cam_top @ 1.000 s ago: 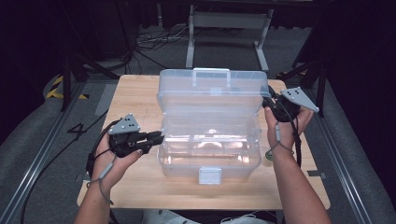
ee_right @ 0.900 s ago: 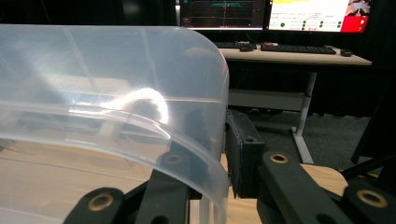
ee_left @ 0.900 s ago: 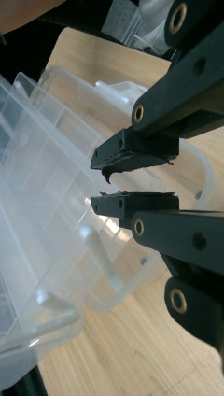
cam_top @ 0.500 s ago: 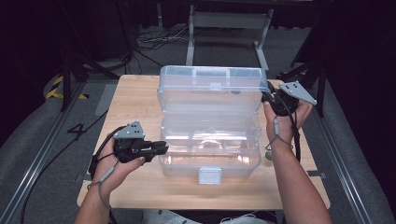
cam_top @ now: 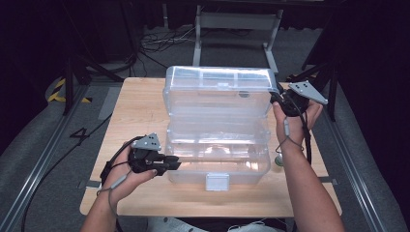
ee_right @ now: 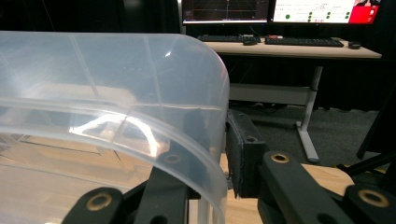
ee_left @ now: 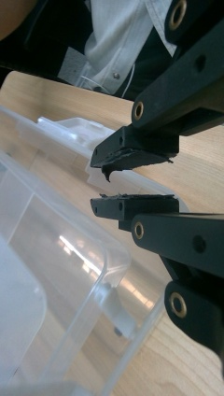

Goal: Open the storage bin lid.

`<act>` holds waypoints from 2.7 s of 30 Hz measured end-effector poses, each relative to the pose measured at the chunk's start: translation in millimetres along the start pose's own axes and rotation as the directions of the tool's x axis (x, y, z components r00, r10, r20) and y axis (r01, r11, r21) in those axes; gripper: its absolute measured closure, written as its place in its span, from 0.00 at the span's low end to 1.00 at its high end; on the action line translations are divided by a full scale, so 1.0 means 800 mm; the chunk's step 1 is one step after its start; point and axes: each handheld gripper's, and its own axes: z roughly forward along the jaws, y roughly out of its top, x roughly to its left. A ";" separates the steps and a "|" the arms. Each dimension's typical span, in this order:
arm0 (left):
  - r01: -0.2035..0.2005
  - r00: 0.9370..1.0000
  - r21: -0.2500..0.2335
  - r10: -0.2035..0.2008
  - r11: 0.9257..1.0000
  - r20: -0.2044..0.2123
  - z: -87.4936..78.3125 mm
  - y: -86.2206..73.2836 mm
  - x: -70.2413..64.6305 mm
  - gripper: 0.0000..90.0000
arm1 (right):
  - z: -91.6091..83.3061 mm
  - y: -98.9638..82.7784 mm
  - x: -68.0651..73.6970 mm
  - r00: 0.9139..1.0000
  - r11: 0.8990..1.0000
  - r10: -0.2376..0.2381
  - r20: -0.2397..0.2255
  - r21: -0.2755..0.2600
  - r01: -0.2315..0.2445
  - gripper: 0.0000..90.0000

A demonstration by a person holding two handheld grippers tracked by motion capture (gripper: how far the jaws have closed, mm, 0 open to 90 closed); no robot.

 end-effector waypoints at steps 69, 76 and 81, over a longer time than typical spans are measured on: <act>-0.090 0.995 0.157 0.084 0.984 0.044 0.066 -0.014 0.003 0.82 | 0.046 0.008 -0.010 0.999 0.998 -0.022 0.030 0.056 0.020 0.92; -0.089 0.996 0.162 0.083 0.983 0.044 0.066 -0.014 0.003 0.82 | 0.056 0.009 -0.012 0.999 0.998 -0.016 0.033 0.062 0.014 0.92; -0.090 0.995 0.161 0.084 0.983 0.045 0.066 -0.014 0.003 0.82 | 0.062 0.009 -0.013 0.999 0.998 -0.010 0.036 0.066 0.008 0.92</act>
